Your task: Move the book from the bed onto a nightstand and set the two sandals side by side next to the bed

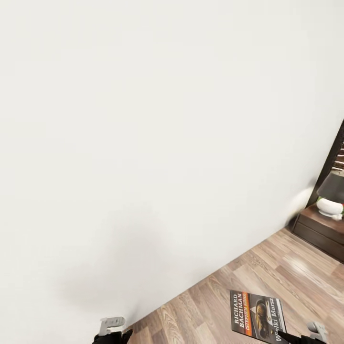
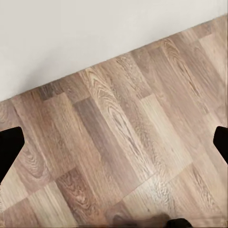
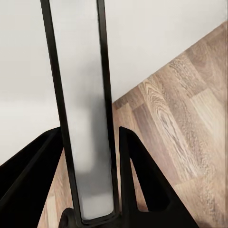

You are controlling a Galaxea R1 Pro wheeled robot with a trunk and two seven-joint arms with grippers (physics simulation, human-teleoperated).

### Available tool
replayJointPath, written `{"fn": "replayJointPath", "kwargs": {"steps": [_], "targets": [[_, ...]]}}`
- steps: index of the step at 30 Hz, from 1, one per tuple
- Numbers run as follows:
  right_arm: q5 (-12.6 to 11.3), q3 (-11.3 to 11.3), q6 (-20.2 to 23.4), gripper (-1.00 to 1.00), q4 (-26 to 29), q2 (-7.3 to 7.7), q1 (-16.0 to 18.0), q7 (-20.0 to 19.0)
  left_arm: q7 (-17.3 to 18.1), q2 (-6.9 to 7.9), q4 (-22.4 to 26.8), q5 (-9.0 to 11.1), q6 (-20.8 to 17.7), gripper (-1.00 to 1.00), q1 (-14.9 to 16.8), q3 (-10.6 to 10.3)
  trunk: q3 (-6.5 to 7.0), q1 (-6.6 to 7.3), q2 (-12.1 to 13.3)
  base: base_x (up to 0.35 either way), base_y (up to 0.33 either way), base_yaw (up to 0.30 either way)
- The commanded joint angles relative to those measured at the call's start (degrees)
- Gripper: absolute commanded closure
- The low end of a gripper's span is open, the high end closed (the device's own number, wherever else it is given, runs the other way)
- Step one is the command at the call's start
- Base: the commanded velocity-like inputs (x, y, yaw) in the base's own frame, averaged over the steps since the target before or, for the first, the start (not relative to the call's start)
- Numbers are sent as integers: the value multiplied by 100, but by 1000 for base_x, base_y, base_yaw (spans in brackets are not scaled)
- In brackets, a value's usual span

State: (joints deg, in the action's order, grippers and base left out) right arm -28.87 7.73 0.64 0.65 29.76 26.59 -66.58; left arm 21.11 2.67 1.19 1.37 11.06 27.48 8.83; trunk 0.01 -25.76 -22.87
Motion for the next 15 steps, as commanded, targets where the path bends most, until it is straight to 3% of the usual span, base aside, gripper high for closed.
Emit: {"fn": "replayJointPath", "kwargs": {"steps": [1,2,5,7,10,15], "targets": [[-48,35,6,100,-3,2,4,-13,22,-49,-10,-296,-4,-100,0,-43,-2,-2,-4,0,0,-257],[-48,35,6,100,-3,4,4,-13,19,-59,-10,-414,-6,-100,-1,-60,-2,-2,-4,0,0,-257],[-48,35,6,100,-3,13,4,-13,1,-95,-13,-1071,-13,-100,-49,-110,-2,-2,-4,0,0,-258],[-48,35,6,100,-3,19,4,-13,-6,-101,-13,-1297,-15,-100,-75,-120,-2,-2,-4,0,0,-267],[-53,35,6,100,-3,27,4,-20,-9,-102,-13,-1426,-16,-100,-90,-126,-2,-2,-4,0,0,-274],[-55,35,6,100,-3,29,4,-15,-10,-100,-13,-1457,-16,-100,-94,-126,-2,-2,-4,0,0,-277]]}}
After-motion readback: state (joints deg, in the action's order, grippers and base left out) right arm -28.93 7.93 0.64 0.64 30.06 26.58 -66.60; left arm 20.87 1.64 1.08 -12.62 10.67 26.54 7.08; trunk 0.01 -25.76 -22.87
